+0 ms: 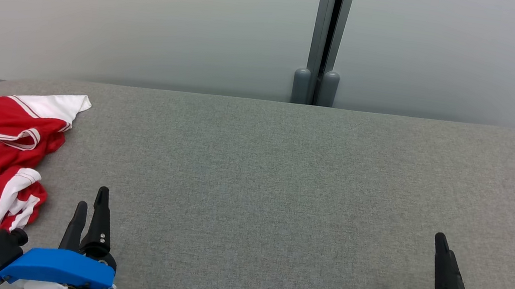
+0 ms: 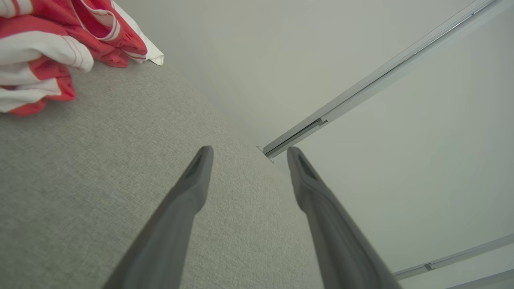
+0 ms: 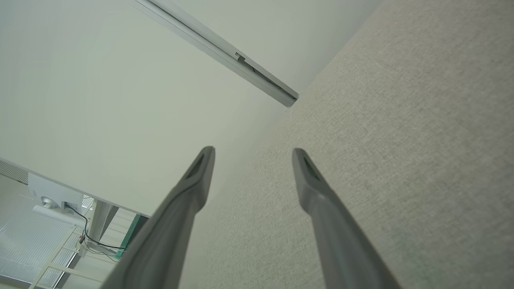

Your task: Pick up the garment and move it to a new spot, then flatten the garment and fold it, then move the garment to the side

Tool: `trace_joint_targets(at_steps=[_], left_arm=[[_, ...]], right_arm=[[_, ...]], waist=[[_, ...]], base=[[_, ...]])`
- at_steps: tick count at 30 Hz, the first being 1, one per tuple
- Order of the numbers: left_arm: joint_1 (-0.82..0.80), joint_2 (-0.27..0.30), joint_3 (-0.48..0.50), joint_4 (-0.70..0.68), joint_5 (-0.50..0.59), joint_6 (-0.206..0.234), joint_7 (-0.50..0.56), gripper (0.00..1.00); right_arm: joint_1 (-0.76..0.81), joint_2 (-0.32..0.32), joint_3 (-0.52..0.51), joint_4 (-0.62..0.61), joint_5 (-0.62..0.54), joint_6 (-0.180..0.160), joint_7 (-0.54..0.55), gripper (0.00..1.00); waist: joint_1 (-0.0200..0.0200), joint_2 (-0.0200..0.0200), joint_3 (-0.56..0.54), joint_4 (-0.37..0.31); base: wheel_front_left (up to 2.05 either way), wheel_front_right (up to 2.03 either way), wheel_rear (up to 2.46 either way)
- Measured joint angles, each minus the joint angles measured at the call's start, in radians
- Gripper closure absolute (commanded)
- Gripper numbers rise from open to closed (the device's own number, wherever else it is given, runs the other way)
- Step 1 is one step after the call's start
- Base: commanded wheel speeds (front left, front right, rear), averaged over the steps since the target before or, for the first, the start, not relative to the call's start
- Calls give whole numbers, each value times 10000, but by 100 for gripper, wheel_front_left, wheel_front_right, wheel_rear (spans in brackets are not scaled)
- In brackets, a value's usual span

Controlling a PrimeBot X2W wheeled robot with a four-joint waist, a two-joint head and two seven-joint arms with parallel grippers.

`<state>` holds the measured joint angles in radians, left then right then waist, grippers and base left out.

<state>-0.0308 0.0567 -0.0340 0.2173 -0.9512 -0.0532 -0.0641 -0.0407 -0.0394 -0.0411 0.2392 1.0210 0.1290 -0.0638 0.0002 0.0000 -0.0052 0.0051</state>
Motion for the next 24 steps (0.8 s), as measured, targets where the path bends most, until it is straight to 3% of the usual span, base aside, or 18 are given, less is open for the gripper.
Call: trace_joint_targets(at_steps=[24], left_arm=[[85,240,-497,128,3507,222,-729,0]], right_arm=[[58,-19,148,-21,-3584,2,-740,0]], waist=[[-2,0,-39,68]], base=[[0,0,0]])
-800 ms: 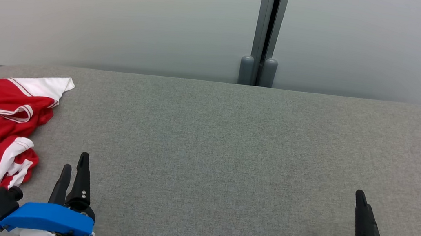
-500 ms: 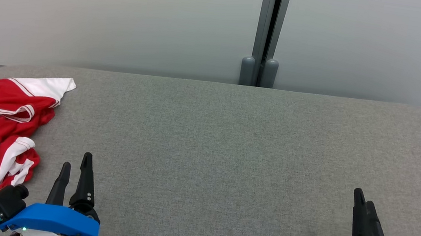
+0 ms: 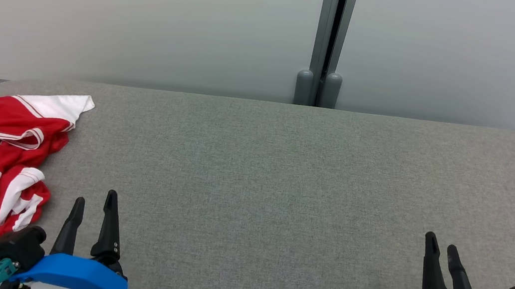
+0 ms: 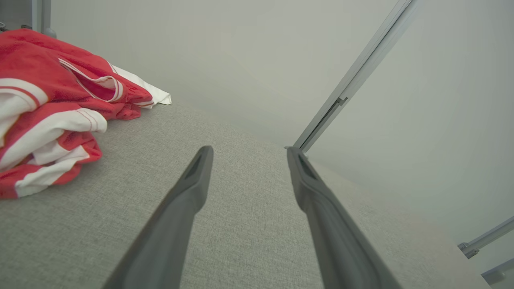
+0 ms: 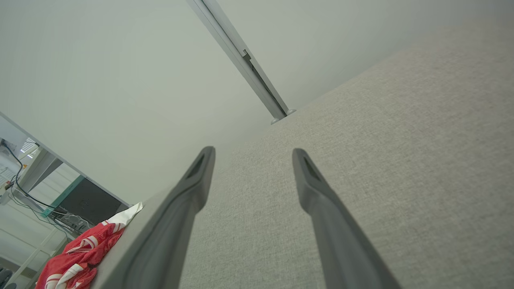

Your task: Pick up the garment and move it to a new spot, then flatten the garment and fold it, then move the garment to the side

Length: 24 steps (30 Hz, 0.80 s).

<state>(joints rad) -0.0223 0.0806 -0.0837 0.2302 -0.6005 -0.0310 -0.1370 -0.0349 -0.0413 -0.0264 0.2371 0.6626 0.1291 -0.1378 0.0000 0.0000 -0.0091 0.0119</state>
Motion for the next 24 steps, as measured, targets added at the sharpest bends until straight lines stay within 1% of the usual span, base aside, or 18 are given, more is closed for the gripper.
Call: trace_joint_targets(at_steps=[18,24], left_arm=[[109,69,-343,161,1682,44,-431,0],[112,71,-403,407,2102,190,-575,0]], right_arm=[[69,-15,-19,234,-1732,0,-430,0],[69,-19,12,267,-2205,2,-548,0]], waist=[[0,0,-43,9],[0,0,-57,18]], base=[[0,0,0],[0,0,0]])
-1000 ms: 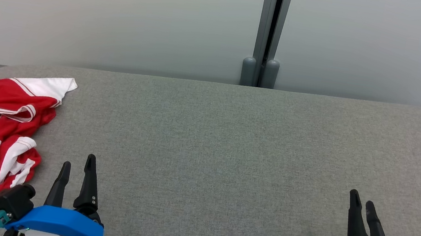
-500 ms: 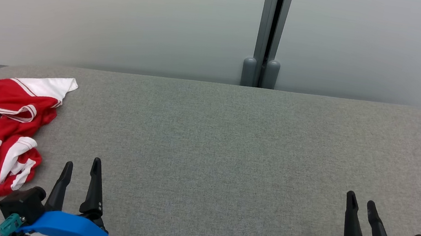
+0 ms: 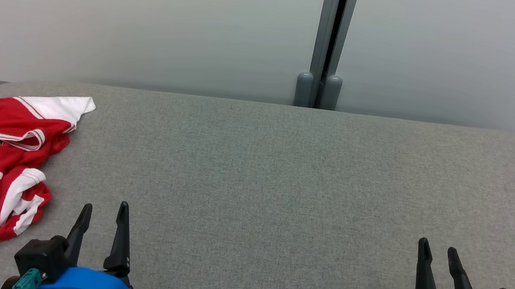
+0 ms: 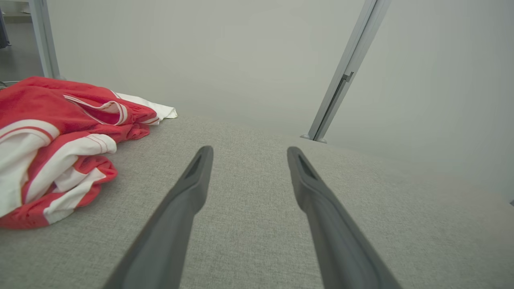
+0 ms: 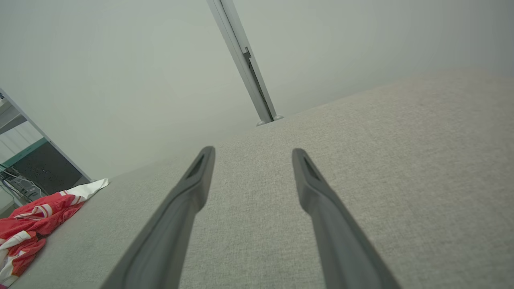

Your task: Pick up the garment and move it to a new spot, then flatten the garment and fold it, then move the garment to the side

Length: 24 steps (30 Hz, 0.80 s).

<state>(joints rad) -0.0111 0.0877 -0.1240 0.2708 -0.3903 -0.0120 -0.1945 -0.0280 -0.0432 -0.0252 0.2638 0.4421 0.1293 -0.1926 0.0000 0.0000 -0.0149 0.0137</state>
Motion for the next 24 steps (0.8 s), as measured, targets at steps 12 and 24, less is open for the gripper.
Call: trace_joint_targets(at_steps=[12,24], left_arm=[[0,35,-38,257,652,238,-113,0],[53,115,-176,232,1298,439,-142,0]], right_arm=[[0,-12,48,153,-844,2,-201,0],[8,-23,82,309,-1601,4,-322,0]], waist=[[0,0,-17,51],[0,0,-43,53]], base=[[0,0,0],[0,0,0]])
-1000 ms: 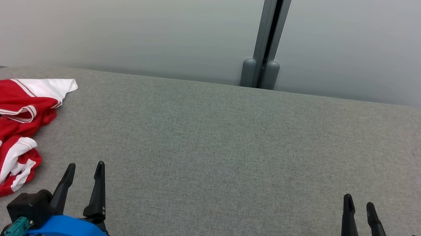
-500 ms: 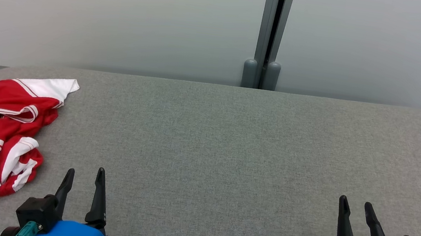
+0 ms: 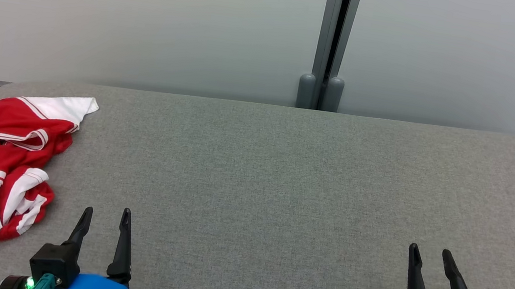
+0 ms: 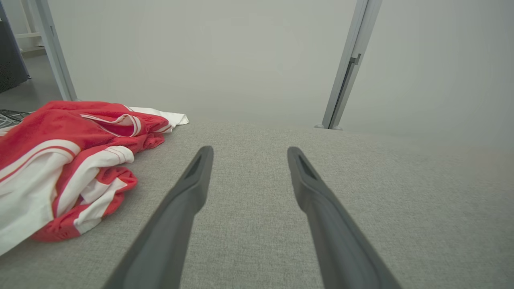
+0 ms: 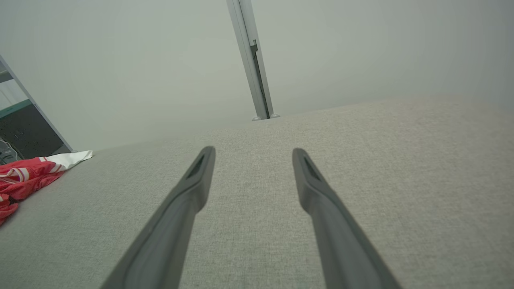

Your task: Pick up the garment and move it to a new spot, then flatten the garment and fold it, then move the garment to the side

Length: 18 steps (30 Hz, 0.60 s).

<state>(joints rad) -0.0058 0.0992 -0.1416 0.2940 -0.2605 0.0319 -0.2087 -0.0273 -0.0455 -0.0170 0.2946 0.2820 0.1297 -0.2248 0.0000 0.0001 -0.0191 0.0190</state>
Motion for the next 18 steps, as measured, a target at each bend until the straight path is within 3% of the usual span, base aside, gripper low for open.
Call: trace_joint_targets(at_steps=[18], left_arm=[[46,58,-148,-17,416,159,81,0]], right_arm=[[74,-12,-25,69,-685,8,-155,0]], waist=[[0,0,-19,-15]], base=[[0,0,0]])
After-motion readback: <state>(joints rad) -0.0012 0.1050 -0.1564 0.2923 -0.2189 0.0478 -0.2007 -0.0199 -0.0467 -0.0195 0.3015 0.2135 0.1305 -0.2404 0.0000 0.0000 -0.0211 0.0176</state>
